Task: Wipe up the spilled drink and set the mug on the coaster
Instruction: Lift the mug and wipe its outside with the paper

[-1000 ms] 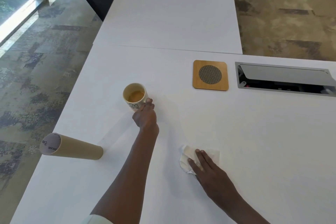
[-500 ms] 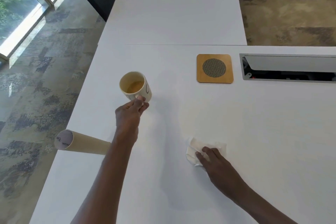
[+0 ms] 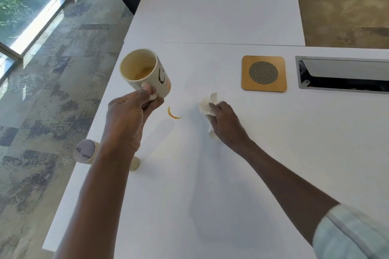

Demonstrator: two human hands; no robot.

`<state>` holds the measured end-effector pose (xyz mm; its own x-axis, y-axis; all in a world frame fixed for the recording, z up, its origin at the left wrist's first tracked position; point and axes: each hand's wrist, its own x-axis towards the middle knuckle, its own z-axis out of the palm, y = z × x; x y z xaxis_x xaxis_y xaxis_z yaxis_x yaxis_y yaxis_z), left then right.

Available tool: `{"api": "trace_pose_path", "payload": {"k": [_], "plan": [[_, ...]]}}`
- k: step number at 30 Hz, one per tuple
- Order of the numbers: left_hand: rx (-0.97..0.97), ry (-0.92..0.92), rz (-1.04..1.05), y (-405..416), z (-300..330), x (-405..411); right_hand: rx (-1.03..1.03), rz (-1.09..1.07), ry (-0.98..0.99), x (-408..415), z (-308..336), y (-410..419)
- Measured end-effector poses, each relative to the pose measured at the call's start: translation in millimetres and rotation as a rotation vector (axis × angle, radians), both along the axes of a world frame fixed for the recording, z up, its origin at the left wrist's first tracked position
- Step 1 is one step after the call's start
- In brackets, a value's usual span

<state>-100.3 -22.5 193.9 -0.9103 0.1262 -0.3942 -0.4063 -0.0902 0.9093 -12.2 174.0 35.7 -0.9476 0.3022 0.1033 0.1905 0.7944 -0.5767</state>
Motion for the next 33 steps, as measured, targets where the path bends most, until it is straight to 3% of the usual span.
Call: {"api": "trace_pose_path", "payload": {"k": [5,11,16,20,26,33], "plan": [[0.0,0.018,-0.004,-9,0,-7,0.005,0.17,-0.12,-59,-15,-19],[0.026,0.03,-0.001,-15,-3,-9,-0.138,0.132,-0.077,-94,-24,-37],[0.019,0.016,-0.008,-16,-7,-10,0.068,0.329,-0.043,-109,-35,-60],[0.007,0.014,-0.025,-16,-11,-8,0.046,0.432,-0.126,-104,-52,-76],[-0.009,0.013,-0.028,-13,-10,-8,0.147,0.589,-0.103,-75,-63,-59],[-0.01,0.019,-0.035,-14,-5,-12,0.103,0.416,-0.098,-95,-59,-38]]}}
